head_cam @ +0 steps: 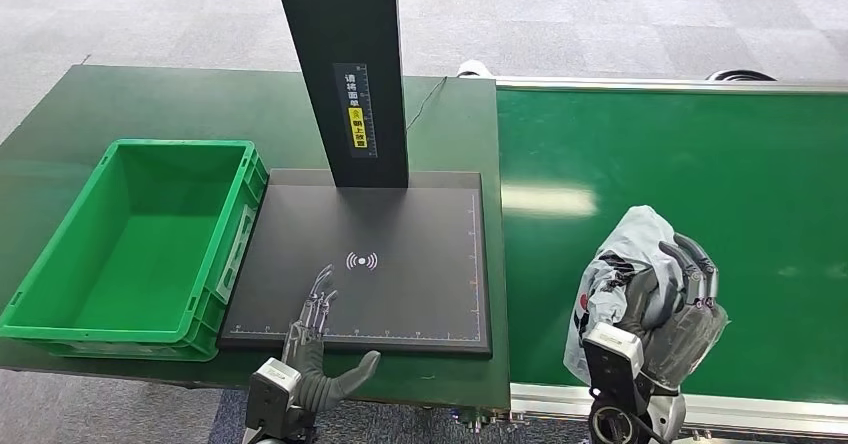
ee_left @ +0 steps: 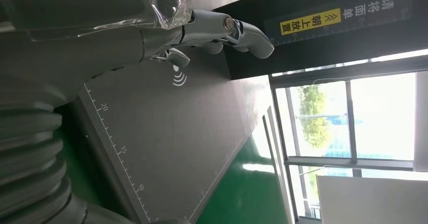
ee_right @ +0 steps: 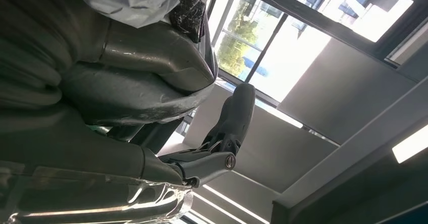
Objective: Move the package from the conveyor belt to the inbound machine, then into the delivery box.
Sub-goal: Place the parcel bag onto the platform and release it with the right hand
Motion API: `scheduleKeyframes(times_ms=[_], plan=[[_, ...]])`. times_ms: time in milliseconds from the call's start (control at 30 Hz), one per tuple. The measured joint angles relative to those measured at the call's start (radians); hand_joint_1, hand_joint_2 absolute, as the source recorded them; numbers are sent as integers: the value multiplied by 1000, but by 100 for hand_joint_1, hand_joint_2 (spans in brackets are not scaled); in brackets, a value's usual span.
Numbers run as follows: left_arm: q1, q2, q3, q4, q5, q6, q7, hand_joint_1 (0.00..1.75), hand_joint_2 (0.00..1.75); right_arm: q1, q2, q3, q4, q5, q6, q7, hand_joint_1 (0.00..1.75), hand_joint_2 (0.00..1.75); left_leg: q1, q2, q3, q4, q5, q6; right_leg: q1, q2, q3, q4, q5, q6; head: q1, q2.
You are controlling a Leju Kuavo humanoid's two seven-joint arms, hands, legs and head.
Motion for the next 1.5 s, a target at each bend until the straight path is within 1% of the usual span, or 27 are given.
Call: scheduleKeyframes(times_ms=[533,700,800,900,967,1100,1167,1267,1333,1400,1500], plan=[[-2,0,0,6,0,0,0,0,175,2,5,-4,-16,-2,0,0,175,175,0,0,0,0,0,0,0,0,0,0,0,0,0,0],[-7,0,0,8,0,0,0,0,175,-6,1,2,-24,-67,0,0,175,175,0,0,0,0,0,0,0,0,0,0,0,0,0,0],[-13,-2,-1,10,1,0,0,0,175,-42,-16,16,-14,-118,0,4,175,175,0,0,-1,0,0,0,0,0,0,0,0,0,0,0],[-21,-2,-3,18,1,-1,0,0,175,-132,-52,29,52,-184,6,23,175,175,0,1,0,0,1,1,0,0,1,0,0,0,0,0],[-27,-2,-6,25,1,-2,-2,0,175,-199,-74,33,117,-215,28,32,175,175,0,0,0,0,1,1,0,0,1,0,1,0,0,0],[-51,-3,-13,48,1,-5,-5,0,175,-388,-105,41,328,-261,156,44,175,175,0,3,0,0,3,1,0,1,0,1,3,0,0,0],[-61,-3,-18,59,0,-9,-6,0,175,-492,-109,50,444,-276,220,51,175,175,0,2,-1,0,4,1,0,1,0,1,4,0,0,0],[-68,-3,-25,66,-7,-13,-6,0,175,-656,-93,72,613,-287,293,88,175,175,0,3,-2,0,5,1,0,2,-2,2,4,-1,0,0],[-69,-3,-29,67,-10,-14,-6,0,175,-755,-72,85,699,-289,308,117,175,175,0,2,-2,0,5,0,0,1,-4,2,4,-1,0,0],[-69,-3,-32,67,-12,-15,-5,0,175,-826,-52,96,766,-294,319,137,175,175,0,1,-3,0,5,0,0,0,-4,2,3,-1,0,0],[-69,-2,-34,67,-12,-20,-5,0,175,-892,-29,104,842,-311,358,156,175,175,0,0,-5,0,5,0,0,-1,-5,2,3,-1,0,0]])
